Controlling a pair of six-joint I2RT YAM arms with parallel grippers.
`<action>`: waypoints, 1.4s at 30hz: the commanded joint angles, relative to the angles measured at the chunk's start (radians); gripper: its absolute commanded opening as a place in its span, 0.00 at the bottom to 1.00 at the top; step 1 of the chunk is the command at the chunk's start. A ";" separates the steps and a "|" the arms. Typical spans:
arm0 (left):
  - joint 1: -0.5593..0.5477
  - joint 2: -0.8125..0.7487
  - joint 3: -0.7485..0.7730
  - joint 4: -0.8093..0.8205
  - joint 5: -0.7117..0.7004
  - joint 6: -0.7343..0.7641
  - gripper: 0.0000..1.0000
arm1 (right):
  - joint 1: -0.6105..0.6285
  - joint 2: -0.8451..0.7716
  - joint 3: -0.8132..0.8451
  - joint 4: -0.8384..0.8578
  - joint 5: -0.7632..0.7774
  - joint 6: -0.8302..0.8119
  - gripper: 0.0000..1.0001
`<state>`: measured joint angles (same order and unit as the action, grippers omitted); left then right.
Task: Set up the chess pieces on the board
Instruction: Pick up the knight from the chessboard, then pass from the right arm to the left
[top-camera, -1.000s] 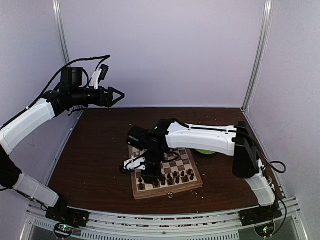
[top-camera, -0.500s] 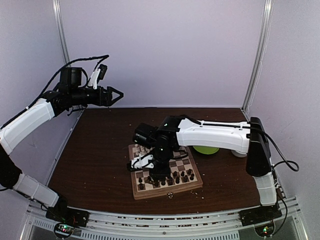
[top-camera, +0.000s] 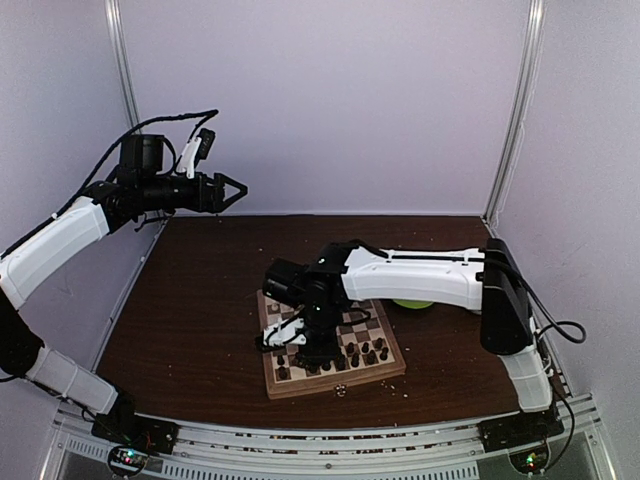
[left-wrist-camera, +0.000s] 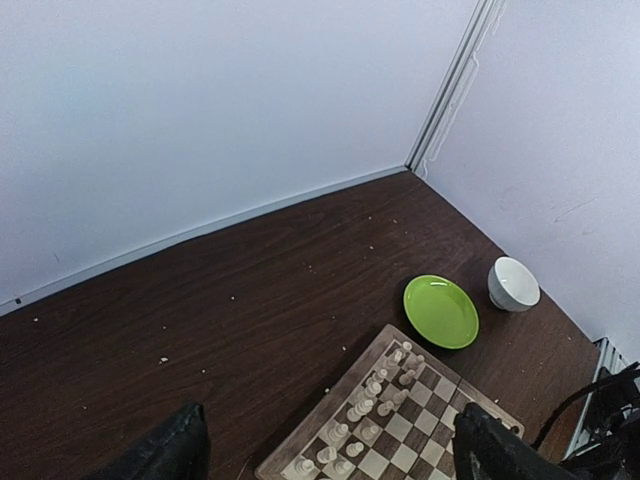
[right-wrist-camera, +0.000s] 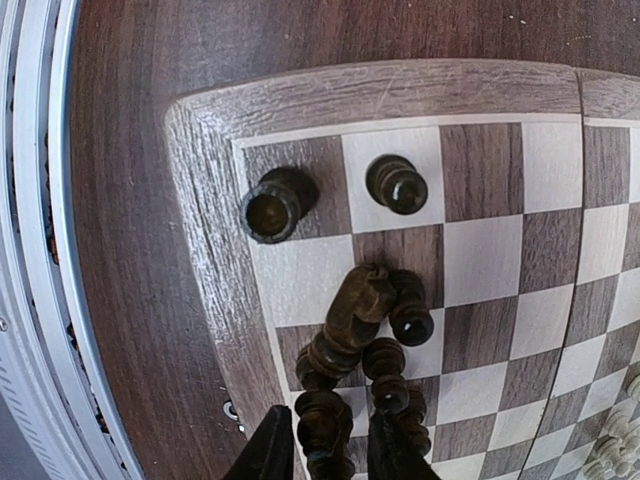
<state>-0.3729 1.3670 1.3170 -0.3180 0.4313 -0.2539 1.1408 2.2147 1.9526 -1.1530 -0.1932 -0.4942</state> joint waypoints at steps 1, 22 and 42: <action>0.007 -0.013 0.021 0.014 0.020 -0.001 0.86 | 0.009 0.019 0.019 -0.019 -0.006 0.002 0.22; 0.087 -0.038 -0.062 0.144 0.027 -0.160 0.98 | 0.037 -0.162 -0.055 -0.005 -0.045 -0.026 0.10; -0.174 -0.316 -0.674 0.395 0.307 -0.473 0.77 | 0.019 -0.355 -0.124 0.051 0.059 -0.055 0.09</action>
<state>-0.4904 1.0756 0.6861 -0.1028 0.6968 -0.6258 1.1660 1.8782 1.8370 -1.1229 -0.1684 -0.5468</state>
